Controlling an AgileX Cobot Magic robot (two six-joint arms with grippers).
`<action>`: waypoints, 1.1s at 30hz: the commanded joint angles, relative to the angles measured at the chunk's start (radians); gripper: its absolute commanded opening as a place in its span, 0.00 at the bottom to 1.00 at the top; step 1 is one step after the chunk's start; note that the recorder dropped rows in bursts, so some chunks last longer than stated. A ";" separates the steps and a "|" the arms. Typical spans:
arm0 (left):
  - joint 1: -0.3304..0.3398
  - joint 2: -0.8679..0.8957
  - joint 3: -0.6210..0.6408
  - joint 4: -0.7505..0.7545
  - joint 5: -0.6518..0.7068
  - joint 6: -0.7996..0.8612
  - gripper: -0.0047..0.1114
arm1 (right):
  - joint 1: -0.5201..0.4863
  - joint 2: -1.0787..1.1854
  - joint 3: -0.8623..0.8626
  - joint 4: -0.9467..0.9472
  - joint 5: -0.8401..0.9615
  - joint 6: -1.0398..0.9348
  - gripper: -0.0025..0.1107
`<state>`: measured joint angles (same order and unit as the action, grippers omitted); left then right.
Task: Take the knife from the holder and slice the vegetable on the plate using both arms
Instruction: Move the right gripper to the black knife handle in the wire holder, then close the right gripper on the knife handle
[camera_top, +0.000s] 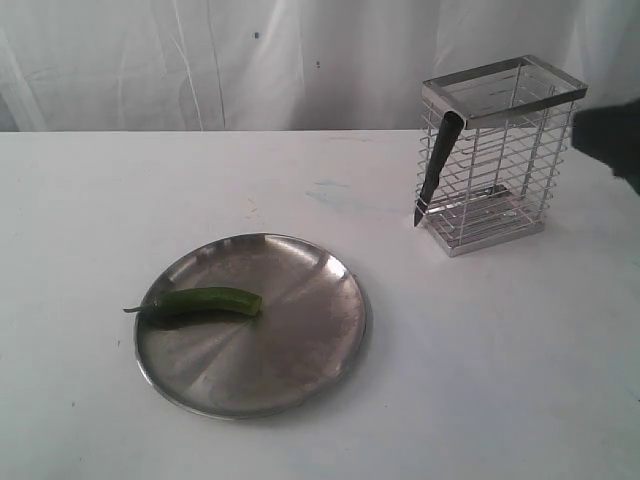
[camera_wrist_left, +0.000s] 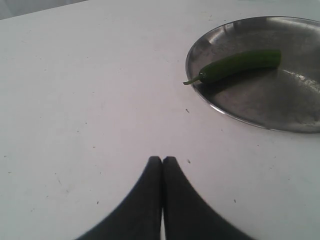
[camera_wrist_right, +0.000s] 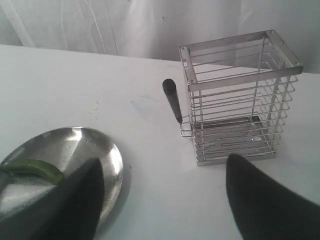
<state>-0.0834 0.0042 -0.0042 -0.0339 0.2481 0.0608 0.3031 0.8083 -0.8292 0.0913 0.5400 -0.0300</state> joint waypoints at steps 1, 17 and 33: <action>0.001 -0.004 0.004 -0.010 -0.003 -0.002 0.04 | 0.004 0.192 -0.118 0.002 0.012 -0.037 0.56; 0.001 -0.004 0.004 -0.010 -0.003 -0.002 0.04 | 0.004 0.722 -0.503 0.088 0.183 -0.192 0.56; 0.001 -0.004 0.004 -0.010 -0.003 -0.002 0.04 | 0.006 0.871 -0.567 -0.002 0.204 -0.202 0.55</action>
<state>-0.0834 0.0042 -0.0042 -0.0339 0.2481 0.0608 0.3083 1.6664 -1.3889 0.1042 0.7384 -0.2213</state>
